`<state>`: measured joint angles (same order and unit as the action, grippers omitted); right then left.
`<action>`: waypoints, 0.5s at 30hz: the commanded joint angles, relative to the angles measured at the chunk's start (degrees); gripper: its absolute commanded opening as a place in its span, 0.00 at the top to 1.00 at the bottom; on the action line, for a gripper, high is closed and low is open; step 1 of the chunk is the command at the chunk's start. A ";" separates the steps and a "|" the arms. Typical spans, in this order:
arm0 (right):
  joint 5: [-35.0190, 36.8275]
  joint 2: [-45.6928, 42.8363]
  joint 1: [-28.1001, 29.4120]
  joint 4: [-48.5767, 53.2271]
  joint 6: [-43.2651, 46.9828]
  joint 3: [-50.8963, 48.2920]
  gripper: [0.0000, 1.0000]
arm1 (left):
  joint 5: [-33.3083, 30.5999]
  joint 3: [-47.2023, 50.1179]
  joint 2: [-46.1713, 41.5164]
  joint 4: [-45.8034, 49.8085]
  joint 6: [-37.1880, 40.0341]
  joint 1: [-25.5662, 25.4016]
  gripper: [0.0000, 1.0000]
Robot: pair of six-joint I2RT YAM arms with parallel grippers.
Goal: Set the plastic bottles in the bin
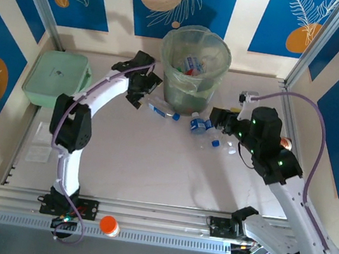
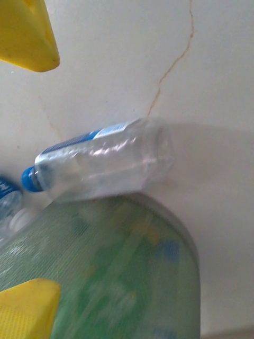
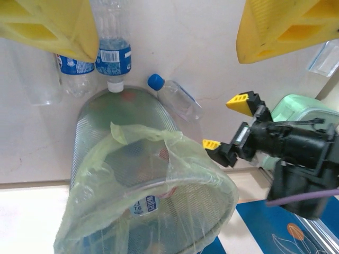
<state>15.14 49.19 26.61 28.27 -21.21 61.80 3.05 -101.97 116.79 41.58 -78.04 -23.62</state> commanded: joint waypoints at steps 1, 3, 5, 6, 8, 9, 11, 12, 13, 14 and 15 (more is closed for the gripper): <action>0.88 -5.53 -0.24 -0.81 0.35 -1.55 0.31 | 0.30 -2.78 2.61 4.63 -7.38 0.46 0.01; 0.85 -7.10 -0.24 -0.40 0.68 -2.25 0.30 | 0.29 -4.73 4.46 4.44 -8.30 0.51 0.01; 0.88 -7.78 -0.38 -0.30 1.06 -2.81 0.30 | 0.19 -7.14 6.52 5.20 -8.78 0.50 0.01; 0.99 -7.80 -0.53 -0.09 1.21 -2.91 0.30 | 0.03 -8.21 7.44 5.97 -9.30 0.50 0.01; 0.86 -7.77 -0.73 -0.03 1.41 -2.91 0.30 | 0.27 -9.02 8.99 6.02 -10.38 0.50 0.01; 0.70 -7.71 -0.85 -0.08 1.40 -2.98 0.30 | 0.44 -9.20 9.83 6.12 -10.97 0.45 0.01; 0.30 -7.67 -1.03 -0.37 1.33 -3.24 0.30 | 0.72 -9.75 11.25 6.24 -11.80 0.45 0.01; 0.01 -7.54 -1.11 -0.65 1.18 -3.47 0.30 | 0.97 -10.26 12.11 6.69 -12.24 0.42 0.01; -0.18 -7.52 -1.12 -0.61 1.03 -3.74 0.30 | 1.32 -10.88 12.88 7.01 -12.52 0.41 0.01; -0.28 -7.31 -1.21 -0.60 0.95 -3.87 0.30 | 1.63 -11.40 13.59 7.23 -12.72 0.33 0.01; -0.41 -7.23 -1.28 -0.65 0.70 -4.09 0.30 | 1.72 -12.10 14.21 7.58 -12.75 0.17 0.01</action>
<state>15.03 41.98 25.67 28.23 -20.93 58.43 4.45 -112.09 127.85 44.29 -82.61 -23.46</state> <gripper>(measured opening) 0.700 0.994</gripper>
